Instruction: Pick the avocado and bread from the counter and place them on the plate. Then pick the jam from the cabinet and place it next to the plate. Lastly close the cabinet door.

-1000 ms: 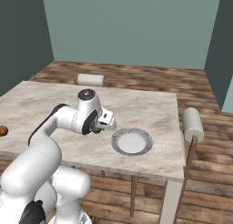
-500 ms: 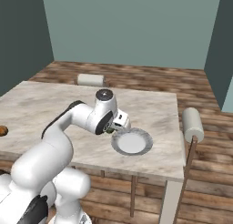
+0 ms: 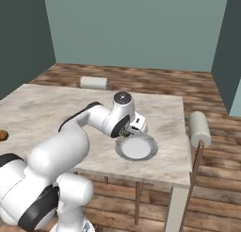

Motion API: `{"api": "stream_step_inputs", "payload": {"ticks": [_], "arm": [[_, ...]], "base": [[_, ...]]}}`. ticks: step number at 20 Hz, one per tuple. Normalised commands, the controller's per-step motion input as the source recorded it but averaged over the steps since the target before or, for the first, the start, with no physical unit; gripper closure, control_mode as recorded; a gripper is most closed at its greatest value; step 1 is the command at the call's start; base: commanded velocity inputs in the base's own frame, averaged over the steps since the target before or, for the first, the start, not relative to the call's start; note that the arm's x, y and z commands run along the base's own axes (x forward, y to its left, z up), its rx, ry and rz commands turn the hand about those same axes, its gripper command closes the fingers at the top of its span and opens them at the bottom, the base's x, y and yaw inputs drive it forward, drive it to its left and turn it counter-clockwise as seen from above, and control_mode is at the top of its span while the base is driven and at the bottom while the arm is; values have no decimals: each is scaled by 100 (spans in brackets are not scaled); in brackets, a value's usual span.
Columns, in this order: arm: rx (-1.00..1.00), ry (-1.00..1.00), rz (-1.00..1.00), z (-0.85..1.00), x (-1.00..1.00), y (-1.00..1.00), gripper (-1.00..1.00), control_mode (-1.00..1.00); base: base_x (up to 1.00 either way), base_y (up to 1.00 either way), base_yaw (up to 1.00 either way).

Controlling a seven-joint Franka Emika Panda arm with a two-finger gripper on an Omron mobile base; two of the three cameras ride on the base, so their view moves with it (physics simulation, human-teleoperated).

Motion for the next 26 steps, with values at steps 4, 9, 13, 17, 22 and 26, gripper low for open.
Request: {"api": "stream_step_inputs", "payload": {"ticks": [4, 9, 13, 17, 22, 26], "arm": [[1, 3, 0, -6, 35, -34, 100, -100], [0, 5, 0, -15, 27, -14, 100, -100], [0, 6, 0, -21, 34, -8, 100, -100], [0, 10, 0, -28, 41, -2, 100, -100], [0, 11, 0, -33, 25, -1, 100, -100], [0, 5, -1, -34, 0, -6, 100, -100]], "base": [[0, 0, 0], [0, 0, 0], [0, 0, 0], [0, 0, 0], [0, 0, 0], [0, 0, 0]]}}
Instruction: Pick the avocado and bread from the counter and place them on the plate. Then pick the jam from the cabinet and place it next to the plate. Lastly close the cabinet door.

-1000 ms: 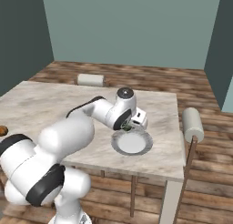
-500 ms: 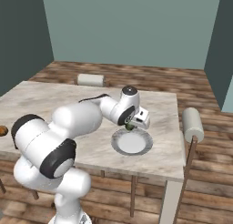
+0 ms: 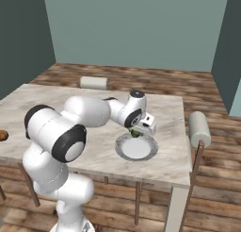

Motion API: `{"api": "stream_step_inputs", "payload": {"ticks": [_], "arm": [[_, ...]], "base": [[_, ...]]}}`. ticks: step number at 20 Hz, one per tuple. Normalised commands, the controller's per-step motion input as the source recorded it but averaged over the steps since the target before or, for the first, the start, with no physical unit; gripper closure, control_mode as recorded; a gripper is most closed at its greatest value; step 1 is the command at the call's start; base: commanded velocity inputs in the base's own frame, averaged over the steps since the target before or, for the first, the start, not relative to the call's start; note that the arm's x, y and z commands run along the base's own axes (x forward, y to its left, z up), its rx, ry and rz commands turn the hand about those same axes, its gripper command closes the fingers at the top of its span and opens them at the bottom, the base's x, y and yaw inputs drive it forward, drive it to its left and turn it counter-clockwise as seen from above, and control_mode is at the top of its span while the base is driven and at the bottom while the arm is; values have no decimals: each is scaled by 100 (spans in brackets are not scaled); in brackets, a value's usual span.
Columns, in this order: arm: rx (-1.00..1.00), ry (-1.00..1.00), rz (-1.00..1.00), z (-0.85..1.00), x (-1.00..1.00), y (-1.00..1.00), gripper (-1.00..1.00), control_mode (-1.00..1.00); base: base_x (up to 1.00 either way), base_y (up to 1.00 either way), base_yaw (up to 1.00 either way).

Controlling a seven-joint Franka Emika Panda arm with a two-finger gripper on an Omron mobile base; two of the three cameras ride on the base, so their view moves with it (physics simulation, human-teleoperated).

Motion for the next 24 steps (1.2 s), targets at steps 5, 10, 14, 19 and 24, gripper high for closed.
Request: {"api": "stream_step_inputs", "payload": {"ticks": [5, 10, 14, 19, 24], "arm": [[0, 1, -3, -32, 0, -6, 100, -100], [0, 1, -1, -28, 0, 0, 100, -100], [-1, 0, 0, -24, 0, 0, 100, -100], [-2, 0, -1, -24, 0, 0, 100, -100], [-1, 0, -1, -21, 0, 0, 100, -100]], "base": [[0, 0, 0], [0, 0, 0], [0, 0, 0], [0, 0, 0], [0, 0, 0]]}}
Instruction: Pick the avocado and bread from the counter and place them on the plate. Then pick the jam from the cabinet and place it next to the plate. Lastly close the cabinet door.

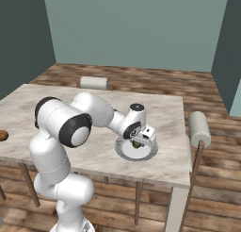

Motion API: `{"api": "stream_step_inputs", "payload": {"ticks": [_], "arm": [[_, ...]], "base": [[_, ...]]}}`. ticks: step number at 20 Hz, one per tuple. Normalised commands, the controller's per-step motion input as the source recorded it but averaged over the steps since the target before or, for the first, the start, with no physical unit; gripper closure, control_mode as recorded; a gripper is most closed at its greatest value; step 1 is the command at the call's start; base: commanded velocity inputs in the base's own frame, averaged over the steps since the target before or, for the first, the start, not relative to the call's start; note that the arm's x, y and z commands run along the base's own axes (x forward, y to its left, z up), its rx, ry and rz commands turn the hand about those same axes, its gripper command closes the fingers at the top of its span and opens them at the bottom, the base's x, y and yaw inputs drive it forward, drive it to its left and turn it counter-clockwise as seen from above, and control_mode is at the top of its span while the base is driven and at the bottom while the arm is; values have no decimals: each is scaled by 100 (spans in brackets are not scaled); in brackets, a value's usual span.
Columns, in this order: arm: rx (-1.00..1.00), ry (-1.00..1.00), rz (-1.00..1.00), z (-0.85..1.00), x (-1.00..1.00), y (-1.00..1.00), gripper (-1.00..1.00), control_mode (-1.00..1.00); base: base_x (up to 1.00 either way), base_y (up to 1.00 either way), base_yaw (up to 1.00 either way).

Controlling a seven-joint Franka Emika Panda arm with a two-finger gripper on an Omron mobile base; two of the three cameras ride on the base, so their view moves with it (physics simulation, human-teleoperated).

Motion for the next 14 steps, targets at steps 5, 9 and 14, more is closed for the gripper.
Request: {"api": "stream_step_inputs", "payload": {"ticks": [5, 9, 14], "arm": [[-1, 0, -1, -17, 0, 0, 100, -100], [-1, 0, -1, -16, 0, 0, 100, -100], [0, 0, -1, -12, 0, 0, 100, -100]], "base": [[0, 0, 0], [0, 0, 0], [0, 0, 0]]}}
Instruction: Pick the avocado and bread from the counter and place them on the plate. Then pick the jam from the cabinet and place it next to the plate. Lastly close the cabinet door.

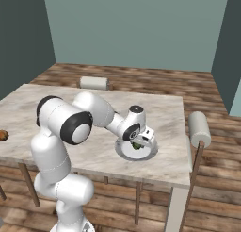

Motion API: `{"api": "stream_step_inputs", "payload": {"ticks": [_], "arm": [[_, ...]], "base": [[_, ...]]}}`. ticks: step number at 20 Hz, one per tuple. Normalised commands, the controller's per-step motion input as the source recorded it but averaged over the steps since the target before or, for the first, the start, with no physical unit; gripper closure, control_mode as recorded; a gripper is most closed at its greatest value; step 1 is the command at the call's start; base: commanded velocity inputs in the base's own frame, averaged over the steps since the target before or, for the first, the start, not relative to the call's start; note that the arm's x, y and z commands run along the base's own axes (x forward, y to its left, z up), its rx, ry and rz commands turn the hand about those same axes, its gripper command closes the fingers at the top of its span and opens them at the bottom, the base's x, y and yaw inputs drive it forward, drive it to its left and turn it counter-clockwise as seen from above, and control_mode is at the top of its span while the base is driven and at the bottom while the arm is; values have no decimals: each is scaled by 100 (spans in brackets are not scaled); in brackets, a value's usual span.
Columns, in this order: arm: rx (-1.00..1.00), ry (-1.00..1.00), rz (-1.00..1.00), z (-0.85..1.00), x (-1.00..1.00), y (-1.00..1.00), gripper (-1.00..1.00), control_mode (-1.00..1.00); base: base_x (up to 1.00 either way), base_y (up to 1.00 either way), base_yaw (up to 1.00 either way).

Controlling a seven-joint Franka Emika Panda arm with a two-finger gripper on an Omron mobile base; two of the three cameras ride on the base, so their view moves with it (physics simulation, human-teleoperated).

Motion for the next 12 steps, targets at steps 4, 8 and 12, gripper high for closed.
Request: {"api": "stream_step_inputs", "payload": {"ticks": [4, 8, 12], "arm": [[-1, 0, 0, -4, -4, 0, -100, -100], [0, -11, -2, 5, -41, 0, -100, -100], [0, -11, -1, 11, -36, 0, -100, -100]], "base": [[0, 0, 0], [0, 0, 0], [0, 0, 0]]}}
